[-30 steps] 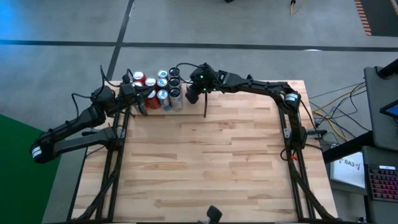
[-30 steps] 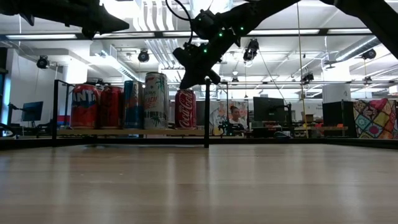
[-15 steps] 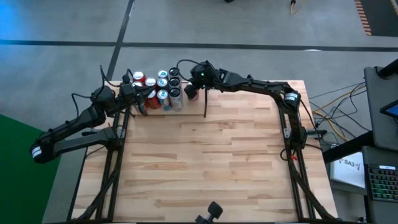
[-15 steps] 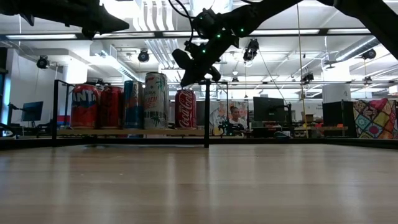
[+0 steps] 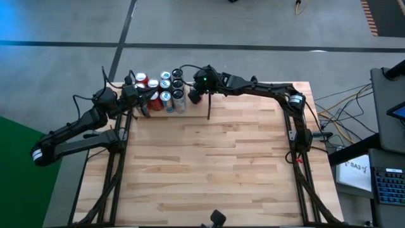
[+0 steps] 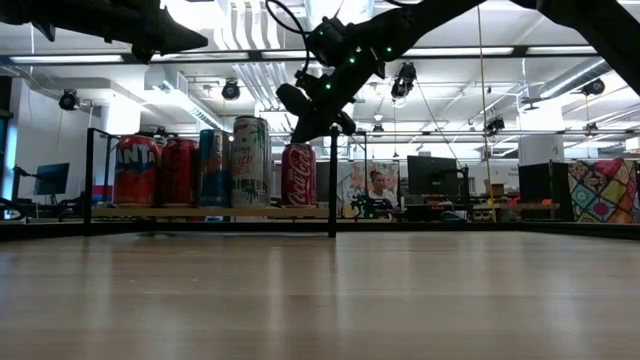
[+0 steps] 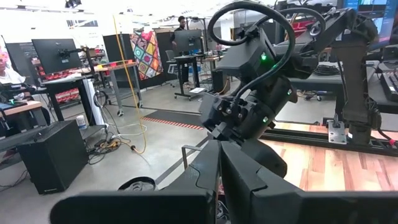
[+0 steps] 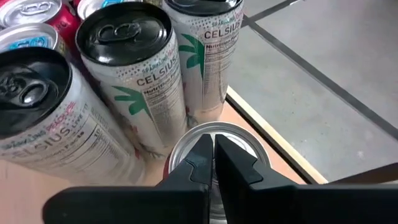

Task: Place canned beverage on shelf
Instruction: Adjust the red white soda can on the shelf

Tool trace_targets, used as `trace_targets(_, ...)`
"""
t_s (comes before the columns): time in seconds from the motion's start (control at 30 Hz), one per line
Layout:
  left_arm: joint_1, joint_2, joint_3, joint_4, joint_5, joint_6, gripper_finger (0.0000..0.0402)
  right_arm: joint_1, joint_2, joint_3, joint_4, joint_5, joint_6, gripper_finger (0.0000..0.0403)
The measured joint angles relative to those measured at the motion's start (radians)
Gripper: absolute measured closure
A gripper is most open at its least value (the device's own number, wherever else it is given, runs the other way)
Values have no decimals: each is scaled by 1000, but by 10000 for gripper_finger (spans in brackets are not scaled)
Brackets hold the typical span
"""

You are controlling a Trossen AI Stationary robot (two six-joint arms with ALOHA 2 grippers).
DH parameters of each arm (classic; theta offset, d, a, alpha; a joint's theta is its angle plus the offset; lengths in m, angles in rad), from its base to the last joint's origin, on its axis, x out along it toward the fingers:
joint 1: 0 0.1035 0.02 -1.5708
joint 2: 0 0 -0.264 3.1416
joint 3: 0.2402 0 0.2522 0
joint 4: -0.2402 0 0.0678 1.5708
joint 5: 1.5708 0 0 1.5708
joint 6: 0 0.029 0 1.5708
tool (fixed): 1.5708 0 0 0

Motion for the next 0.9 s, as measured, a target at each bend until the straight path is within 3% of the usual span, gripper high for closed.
trace_targets(0.9,0,0,0,0,0,-8,402,50,-27,-1,-46,-7,13,394)
